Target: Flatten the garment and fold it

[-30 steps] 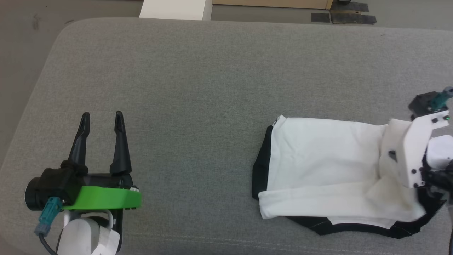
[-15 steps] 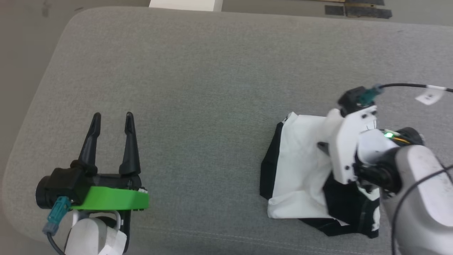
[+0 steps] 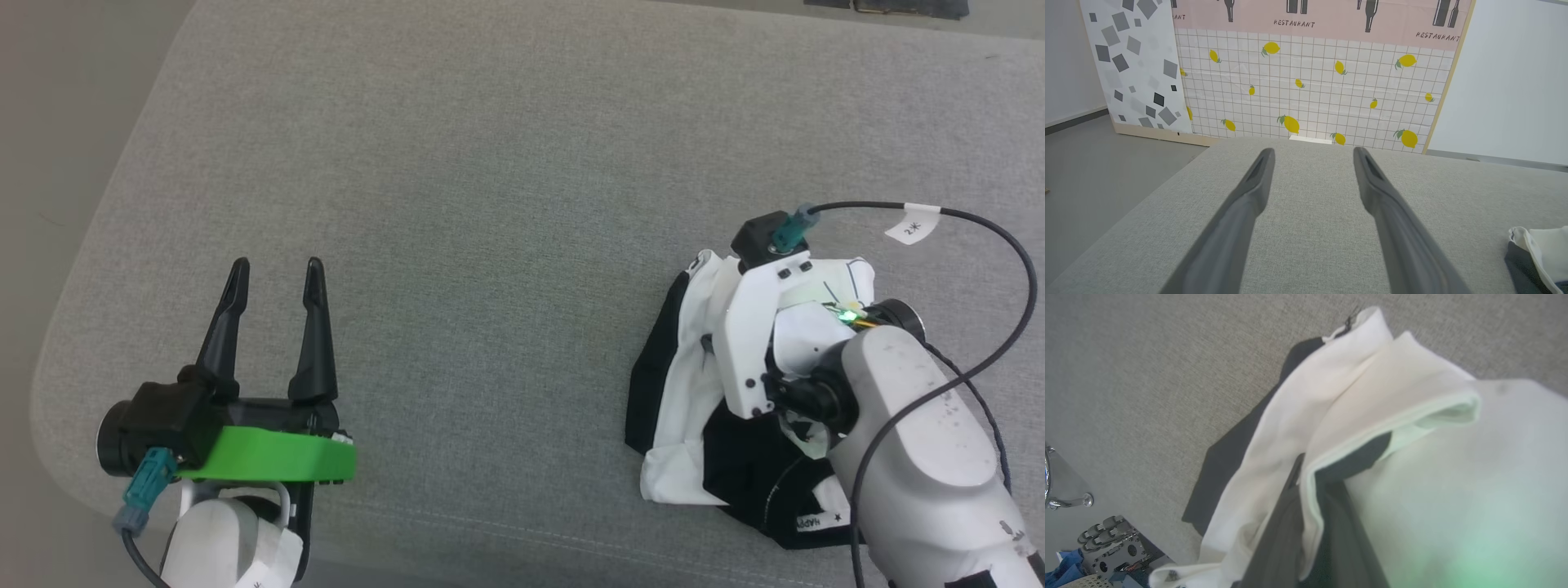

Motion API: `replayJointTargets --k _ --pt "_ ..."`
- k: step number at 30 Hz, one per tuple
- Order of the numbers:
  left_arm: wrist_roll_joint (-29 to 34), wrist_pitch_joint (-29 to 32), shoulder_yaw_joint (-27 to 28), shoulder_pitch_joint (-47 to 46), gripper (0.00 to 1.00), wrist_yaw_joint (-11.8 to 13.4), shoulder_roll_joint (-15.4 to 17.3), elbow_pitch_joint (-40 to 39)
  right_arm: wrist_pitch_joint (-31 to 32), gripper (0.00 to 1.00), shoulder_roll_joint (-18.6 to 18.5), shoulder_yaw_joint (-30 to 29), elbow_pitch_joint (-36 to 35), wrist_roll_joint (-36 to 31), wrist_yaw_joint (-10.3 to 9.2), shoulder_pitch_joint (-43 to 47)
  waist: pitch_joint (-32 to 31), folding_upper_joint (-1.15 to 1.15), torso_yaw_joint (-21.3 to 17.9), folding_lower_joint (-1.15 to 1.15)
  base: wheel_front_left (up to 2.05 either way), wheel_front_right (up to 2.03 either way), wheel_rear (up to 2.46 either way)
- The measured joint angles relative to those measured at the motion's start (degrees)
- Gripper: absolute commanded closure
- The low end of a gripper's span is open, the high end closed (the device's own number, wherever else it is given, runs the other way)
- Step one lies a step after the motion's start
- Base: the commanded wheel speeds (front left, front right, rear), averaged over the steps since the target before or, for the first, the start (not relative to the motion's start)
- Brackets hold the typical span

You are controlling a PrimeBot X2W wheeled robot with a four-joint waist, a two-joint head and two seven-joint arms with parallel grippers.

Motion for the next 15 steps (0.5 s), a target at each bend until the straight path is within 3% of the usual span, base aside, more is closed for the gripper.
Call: replayJointTargets --k 2,3,11,15 --pt "-0.1 0.0 -0.2 0.0 0.00 0.0 0.0 0.3 -1.3 0.51 0.4 0.8 0.7 0.1 0.00 -0.4 -0.1 0.00 0.1 0.00 0.00 0.00 0.00" --pt "-0.1 0.0 -0.2 0.0 0.00 0.0 0.0 0.3 -1.9 0.00 0.7 1.3 0.9 0.3 0.00 -0.4 -0.2 0.00 0.0 0.00 0.00 0.00 0.00" --pt "-0.1 0.0 -0.2 0.0 0.00 0.0 -0.1 0.9 -4.8 0.00 3.4 9.0 -2.2 5.8 0.00 -1.7 -1.8 0.00 -1.3 0.00 0.00 0.00 0.00" --pt "-0.1 0.0 0.2 0.3 0.00 0.0 0.0 0.9 -7.7 0.00 3.7 10.2 -5.8 8.5 0.00 -2.2 -2.9 0.00 -2.8 0.00 0.00 0.00 0.00"
